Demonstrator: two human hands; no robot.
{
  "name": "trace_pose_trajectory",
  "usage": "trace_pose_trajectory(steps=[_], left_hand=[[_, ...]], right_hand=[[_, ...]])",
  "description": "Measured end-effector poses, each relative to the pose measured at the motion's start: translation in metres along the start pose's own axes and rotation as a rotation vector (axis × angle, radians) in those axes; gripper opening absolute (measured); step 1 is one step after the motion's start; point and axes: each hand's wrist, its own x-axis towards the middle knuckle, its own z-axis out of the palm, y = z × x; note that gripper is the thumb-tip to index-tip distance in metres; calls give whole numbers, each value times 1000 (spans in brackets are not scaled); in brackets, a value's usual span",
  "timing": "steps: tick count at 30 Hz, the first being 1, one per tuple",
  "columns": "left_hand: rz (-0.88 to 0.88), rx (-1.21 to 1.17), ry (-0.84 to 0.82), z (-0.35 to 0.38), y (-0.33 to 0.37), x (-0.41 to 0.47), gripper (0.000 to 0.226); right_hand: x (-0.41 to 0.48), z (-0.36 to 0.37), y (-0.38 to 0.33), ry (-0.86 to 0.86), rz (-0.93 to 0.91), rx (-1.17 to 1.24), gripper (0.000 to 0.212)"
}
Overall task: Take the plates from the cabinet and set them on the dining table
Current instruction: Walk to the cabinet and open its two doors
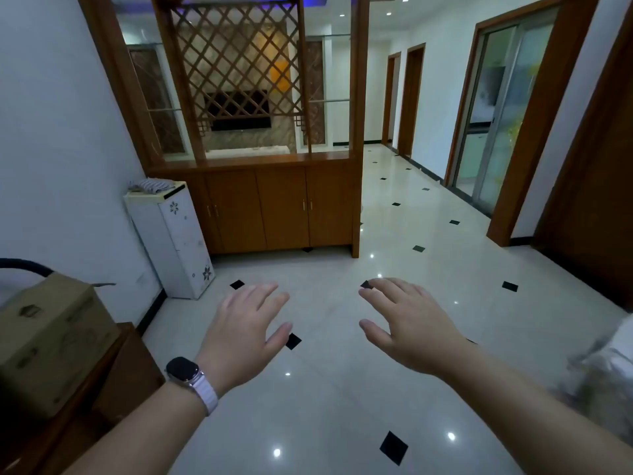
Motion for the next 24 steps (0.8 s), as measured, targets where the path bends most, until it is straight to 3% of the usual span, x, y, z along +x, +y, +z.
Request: trace_pose_trajectory(steps=[9, 17, 24], left_hand=[[102, -46, 63, 72, -88, 85, 43], [123, -86, 71, 110, -183, 185, 43], [145, -109, 85, 139, -223, 252, 44]], right_hand=[[118, 54, 6, 38, 20, -70, 54], [254, 78, 7, -16, 93, -72, 62], [323, 96, 26, -14, 135, -73, 60]])
